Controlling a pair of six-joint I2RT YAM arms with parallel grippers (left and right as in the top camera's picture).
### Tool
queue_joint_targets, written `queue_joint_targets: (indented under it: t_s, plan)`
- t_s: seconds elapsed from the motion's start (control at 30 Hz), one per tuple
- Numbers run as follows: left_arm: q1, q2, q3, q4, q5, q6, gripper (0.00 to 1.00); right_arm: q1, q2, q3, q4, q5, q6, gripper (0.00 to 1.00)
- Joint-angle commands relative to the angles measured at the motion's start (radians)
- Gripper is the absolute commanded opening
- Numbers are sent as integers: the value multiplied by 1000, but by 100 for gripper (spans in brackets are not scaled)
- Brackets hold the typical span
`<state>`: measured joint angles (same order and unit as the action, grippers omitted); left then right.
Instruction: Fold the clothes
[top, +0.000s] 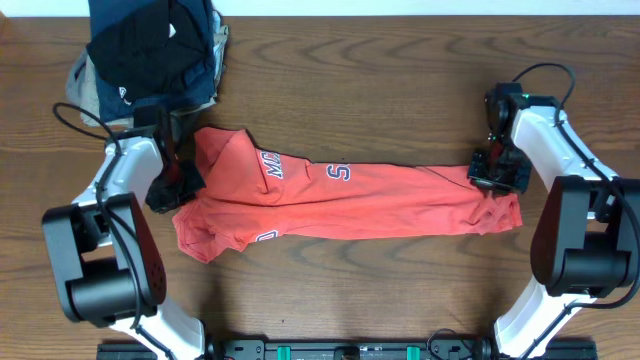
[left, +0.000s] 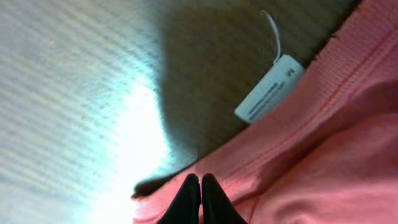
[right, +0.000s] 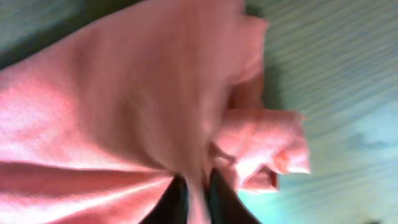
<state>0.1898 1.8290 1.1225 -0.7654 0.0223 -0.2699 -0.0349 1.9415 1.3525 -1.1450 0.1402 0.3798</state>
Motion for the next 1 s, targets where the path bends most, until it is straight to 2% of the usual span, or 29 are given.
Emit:
queue_joint_targets:
  t_s: [0.0, 0.07, 0.1, 0.13, 0.23, 0.27, 0.3, 0.37, 0.43, 0.47, 0.63, 0.8, 0.97]
  plan:
    - [-3, -108, -3, -19, 0, -24, 6, -27, -11, 80, -33, 55, -5, 40]
    - [-18, -170, -3, -27, 37, -19, 6, -35, -11, 126, -75, 54, 16, 83]
    - [-27, -199, -3, -31, 70, -19, 6, -37, -11, 148, -96, 49, 26, 93]
    - [-41, -226, -3, -34, 109, -18, 6, -37, -11, 167, -113, 37, 34, 98]
    - [-99, -278, -3, -31, 223, -11, 6, -31, -11, 194, -126, -90, 5, 99]
    - [-122, -283, -3, -29, 244, -6, 6, -27, -11, 194, -124, -142, -24, 97]
    - [-146, -282, -3, -29, 259, 5, 6, -21, -11, 192, -124, -189, -55, 88]
    - [-208, -267, -5, -29, 258, 7, 6, -2, -11, 177, -119, -261, -103, 42]
    - [-266, -241, -6, -26, 258, 6, 6, 19, -11, 159, -117, -262, -105, 19]
    - [-293, -227, -6, -23, 258, 6, 6, 32, -11, 142, -106, -260, -105, 14]
    - [-383, -137, -6, 23, 258, 5, 6, 67, -11, 36, -18, -264, -101, 14]
    - [-373, -41, -6, 56, 253, 6, 6, 64, -11, -57, 48, -264, -96, 15]
    - [-328, 38, -6, 64, 193, 6, 6, 42, -10, -139, 160, -246, -81, 28]
